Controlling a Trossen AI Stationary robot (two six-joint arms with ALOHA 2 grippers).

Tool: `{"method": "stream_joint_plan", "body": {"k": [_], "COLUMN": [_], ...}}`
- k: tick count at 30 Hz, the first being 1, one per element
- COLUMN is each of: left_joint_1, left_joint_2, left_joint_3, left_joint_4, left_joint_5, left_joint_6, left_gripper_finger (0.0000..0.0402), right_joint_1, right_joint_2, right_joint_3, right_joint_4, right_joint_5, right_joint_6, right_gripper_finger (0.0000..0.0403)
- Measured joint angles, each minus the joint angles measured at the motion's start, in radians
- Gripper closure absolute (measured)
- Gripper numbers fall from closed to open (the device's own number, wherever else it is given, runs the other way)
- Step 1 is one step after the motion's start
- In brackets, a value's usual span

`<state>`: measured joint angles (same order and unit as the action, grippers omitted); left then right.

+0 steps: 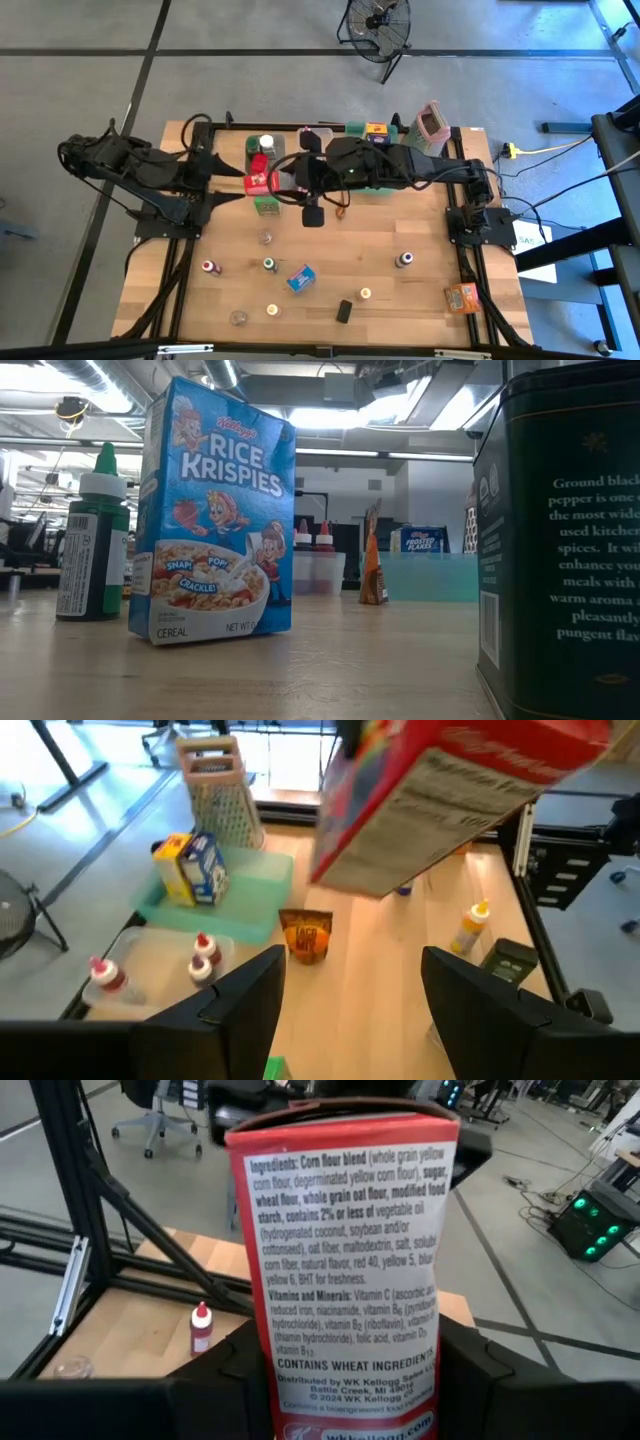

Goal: Pick & Place Kitchen Items
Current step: Put the red cereal box into the green bin

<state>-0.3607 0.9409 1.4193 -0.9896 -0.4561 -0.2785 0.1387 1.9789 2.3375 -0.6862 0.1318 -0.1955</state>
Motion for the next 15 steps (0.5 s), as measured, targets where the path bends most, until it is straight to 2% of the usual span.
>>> {"method": "stream_joint_plan", "body": {"k": [6,15], "left_joint_1": [0.000,0.000], "left_joint_2": [0.033,0.075], "left_joint_3": [0.000,0.001], "left_joint_4": [0.072,0.123], "left_joint_5": [0.003,0.003], "left_joint_6": [0.075,0.091], "left_gripper_finger": [0.0170,0.0169], "right_joint_1": [0.000,0.001], "right_joint_2": [0.000,0.000], "right_joint_3": [0.000,-0.001], "right_joint_4": [0.021,0.018], "right_joint_5": [0.000,-0.001], "right_joint_6": [-0.011,-0.011], "right_gripper_finger": [0.0222,0.0222]}}
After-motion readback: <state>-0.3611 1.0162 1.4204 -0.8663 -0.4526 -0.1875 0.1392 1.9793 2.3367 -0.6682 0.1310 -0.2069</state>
